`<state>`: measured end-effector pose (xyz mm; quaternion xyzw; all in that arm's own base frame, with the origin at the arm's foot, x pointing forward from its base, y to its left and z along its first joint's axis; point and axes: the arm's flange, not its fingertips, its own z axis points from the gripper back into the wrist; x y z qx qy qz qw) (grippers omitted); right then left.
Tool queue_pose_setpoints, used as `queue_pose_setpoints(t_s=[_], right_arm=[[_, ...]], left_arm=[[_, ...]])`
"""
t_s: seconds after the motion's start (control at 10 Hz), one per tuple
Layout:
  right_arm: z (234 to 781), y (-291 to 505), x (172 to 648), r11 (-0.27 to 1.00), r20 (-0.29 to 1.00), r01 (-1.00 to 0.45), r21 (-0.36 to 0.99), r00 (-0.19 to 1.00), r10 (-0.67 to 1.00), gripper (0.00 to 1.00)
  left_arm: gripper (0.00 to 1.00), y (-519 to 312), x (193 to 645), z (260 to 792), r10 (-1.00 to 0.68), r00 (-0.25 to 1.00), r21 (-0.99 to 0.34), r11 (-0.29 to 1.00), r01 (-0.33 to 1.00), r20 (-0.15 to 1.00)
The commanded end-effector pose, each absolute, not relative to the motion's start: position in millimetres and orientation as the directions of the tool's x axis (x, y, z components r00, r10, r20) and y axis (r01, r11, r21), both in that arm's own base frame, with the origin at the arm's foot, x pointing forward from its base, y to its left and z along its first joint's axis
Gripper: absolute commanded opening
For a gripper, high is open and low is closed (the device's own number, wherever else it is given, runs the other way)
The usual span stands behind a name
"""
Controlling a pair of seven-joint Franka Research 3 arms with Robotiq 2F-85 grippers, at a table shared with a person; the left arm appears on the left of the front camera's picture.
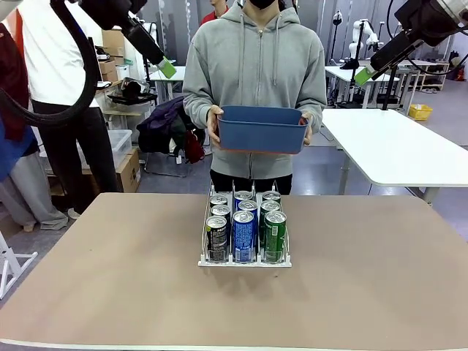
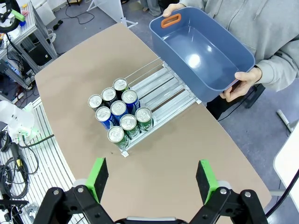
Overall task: Fill the beverage cans into the dispenser.
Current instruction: Place the picked Pepsi coke in the line of the Automatic Can Dispenser with the same cans.
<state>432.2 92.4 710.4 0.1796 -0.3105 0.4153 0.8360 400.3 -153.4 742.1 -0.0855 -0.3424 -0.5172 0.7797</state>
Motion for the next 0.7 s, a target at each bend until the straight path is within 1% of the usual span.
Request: queue_pose_setpoints(t_s=[0.0,0.6], right_arm=[[709.6,91.8,432.2,0.585,0.672,-0.809,0.052,0.462,0.579,1.00],[709.6,91.8,432.2,0.585,0.672,-0.809,0.052,0.462,0.579,1.00]], left_arm=[[1.00,-141.5,396.5,754.5,-0.710,0.237,0.191,0.466,0.864,0.663],[1.00,-141.5,396.5,754.5,-0.710,0.237,0.191,0.466,0.864,0.663]])
